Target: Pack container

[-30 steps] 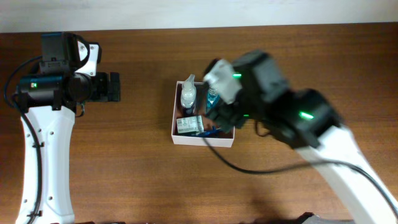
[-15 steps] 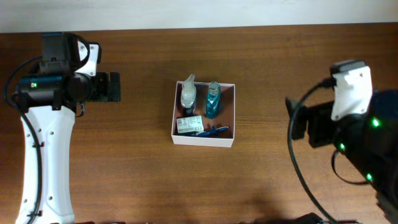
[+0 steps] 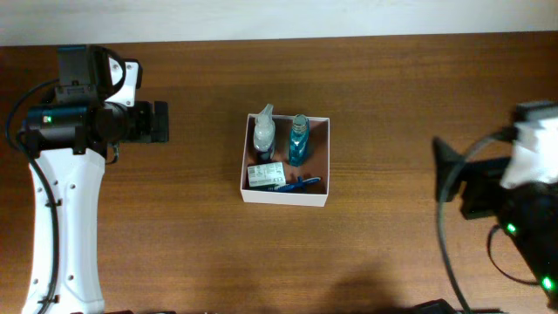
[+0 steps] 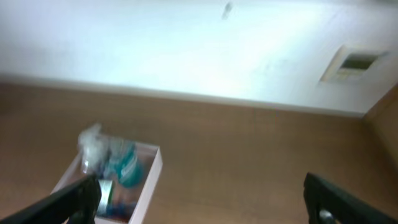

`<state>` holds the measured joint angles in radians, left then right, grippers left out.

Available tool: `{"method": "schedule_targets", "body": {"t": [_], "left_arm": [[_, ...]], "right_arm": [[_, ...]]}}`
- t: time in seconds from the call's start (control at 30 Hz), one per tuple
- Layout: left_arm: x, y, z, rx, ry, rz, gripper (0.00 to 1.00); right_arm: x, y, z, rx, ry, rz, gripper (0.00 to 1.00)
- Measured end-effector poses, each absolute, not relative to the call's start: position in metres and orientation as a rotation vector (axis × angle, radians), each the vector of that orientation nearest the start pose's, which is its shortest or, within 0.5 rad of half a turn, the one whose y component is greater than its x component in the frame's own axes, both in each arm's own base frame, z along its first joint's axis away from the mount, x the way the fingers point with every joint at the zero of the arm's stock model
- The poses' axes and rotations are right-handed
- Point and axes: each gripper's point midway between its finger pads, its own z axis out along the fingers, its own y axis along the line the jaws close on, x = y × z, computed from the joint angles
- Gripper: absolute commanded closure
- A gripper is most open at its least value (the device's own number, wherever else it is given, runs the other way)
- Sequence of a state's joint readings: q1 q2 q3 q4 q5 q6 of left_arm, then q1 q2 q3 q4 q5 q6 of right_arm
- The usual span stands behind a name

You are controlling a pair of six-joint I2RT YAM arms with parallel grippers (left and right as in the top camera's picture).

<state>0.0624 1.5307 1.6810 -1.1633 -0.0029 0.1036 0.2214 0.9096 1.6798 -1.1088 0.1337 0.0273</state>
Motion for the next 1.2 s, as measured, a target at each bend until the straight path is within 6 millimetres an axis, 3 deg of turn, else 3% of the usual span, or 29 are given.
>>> {"method": "schedule_targets", "body": {"t": [0.07, 0.17, 0.33, 0.37, 0.53, 0.8, 1.2], "left_arm": [[0.372, 0.024, 0.265, 0.052, 2.585, 0.064, 0.0], [0.372, 0.024, 0.265, 0.052, 2.584, 0.064, 0.0], [0.372, 0.024, 0.265, 0.052, 2.584, 0.065, 0.0], [0.372, 0.024, 0.265, 0.052, 2.584, 0.065, 0.0], [0.372, 0.024, 0.265, 0.052, 2.585, 0.065, 0.0], [0.372, 0.024, 0.265, 0.052, 2.585, 0.065, 0.0], [0.372, 0.024, 0.265, 0.052, 2.585, 0.065, 0.0]], "right_arm": [[0.211, 0.014, 0.46, -0.039, 1.815, 0.022, 0.01], [0.19, -0.002, 0.436, 0.027, 1.759, -0.018, 0.01], [0.186, -0.008, 0.349, 0.054, 1.8, -0.032, 0.01], [0.186, -0.007, 0.309, 0.053, 1.85, -0.026, 0.01], [0.189, -0.003, 0.219, 0.039, 1.926, 0.002, 0.01], [0.198, -0.001, 0.154, 0.049, 1.969, 0.018, 0.01], [0.205, -0.001, 0.094, 0.058, 2.076, 0.019, 0.01]]}}
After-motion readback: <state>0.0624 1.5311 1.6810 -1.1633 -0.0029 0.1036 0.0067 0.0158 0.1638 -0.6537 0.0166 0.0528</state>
